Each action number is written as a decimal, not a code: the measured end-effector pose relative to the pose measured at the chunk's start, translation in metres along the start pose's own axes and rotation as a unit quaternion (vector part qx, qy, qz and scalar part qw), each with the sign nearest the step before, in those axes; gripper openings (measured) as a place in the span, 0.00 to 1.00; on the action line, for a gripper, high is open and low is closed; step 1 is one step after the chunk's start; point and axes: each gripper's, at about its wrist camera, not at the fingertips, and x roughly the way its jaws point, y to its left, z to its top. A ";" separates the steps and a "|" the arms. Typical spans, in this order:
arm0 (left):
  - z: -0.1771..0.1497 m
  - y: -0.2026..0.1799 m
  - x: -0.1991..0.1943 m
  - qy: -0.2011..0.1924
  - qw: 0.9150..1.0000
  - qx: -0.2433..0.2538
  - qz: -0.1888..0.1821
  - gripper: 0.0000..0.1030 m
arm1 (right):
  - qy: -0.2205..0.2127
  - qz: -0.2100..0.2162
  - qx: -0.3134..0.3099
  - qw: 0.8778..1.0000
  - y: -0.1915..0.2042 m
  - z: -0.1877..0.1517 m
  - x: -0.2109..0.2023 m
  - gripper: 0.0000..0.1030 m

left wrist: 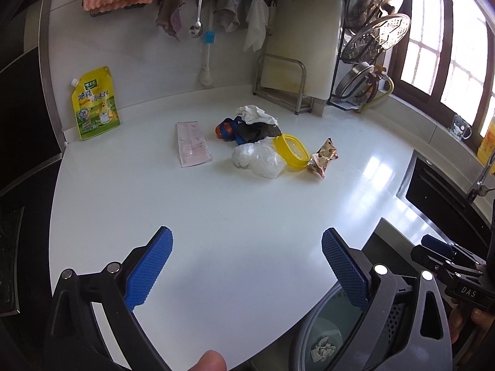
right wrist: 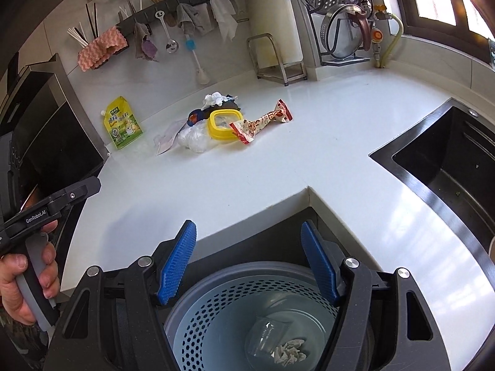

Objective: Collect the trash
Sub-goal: 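Move both open grippers back over the counter toward the remaining trash, then grasp the pink spoon package with the left gripper while the right gripper grasps the candy wrapper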

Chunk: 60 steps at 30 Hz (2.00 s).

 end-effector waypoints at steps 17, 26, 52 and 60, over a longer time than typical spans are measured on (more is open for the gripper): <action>0.045 0.042 0.055 0.007 0.999 -0.012 0.045 0.94 | -0.028 0.007 0.036 0.999 -0.011 0.081 0.060 0.66; 0.090 0.069 0.120 0.026 0.997 -0.020 0.076 0.94 | 0.017 0.010 0.102 0.995 -0.030 0.124 0.141 0.63; 0.132 0.108 0.259 0.148 0.984 -0.038 0.091 0.55 | 0.027 -0.004 0.078 0.997 -0.033 0.148 0.199 0.04; 0.128 0.112 0.247 0.138 0.987 -0.048 0.067 0.50 | 0.008 0.009 0.081 0.997 -0.027 0.149 0.182 0.04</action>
